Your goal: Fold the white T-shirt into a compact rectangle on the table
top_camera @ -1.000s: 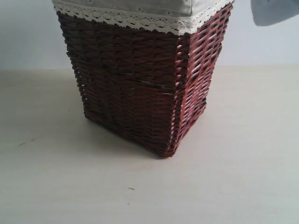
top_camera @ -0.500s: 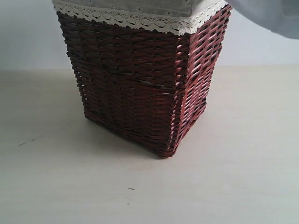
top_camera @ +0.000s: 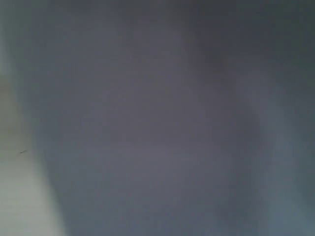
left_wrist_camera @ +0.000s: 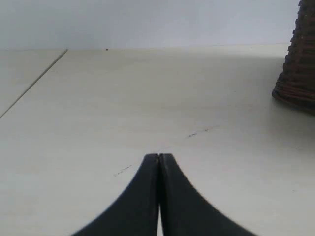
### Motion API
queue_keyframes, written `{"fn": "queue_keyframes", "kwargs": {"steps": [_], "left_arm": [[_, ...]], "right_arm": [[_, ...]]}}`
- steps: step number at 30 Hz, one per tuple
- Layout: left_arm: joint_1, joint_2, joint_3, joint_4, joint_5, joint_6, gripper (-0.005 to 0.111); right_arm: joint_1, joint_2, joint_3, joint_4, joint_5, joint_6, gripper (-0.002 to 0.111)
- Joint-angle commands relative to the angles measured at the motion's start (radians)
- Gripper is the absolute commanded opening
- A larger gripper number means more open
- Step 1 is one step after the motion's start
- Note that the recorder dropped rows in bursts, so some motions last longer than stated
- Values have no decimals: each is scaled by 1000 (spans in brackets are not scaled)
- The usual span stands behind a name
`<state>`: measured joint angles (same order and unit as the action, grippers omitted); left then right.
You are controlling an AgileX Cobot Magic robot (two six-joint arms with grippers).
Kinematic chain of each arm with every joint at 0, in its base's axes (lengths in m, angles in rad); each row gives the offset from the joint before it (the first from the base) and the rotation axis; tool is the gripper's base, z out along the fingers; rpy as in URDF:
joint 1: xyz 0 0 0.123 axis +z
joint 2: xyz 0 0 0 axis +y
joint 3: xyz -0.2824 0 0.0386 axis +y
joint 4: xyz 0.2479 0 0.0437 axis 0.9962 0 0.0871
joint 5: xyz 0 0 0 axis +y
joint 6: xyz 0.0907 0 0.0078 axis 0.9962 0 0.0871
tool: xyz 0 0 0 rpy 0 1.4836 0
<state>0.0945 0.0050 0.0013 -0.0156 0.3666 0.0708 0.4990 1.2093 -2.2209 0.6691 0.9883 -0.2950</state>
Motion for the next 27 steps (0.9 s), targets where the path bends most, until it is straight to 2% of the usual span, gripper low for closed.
{"fn": "queue_keyframes", "kwargs": {"steps": [1,6,14,27], "left_arm": [[-7,-5,-1,2,-8,1,0],[-7,-5,-1,2,-8,1,0],[-7,-5,-1,2,-8,1,0],[-7,-5,-1,2,-8,1,0]], "right_arm": [[1,43,-8,11,196,-7,0],[1,80,24,10,233,55,0],[1,61,165,-47,233,29,0],[1,-166,734,21,223,-176,0]]}}
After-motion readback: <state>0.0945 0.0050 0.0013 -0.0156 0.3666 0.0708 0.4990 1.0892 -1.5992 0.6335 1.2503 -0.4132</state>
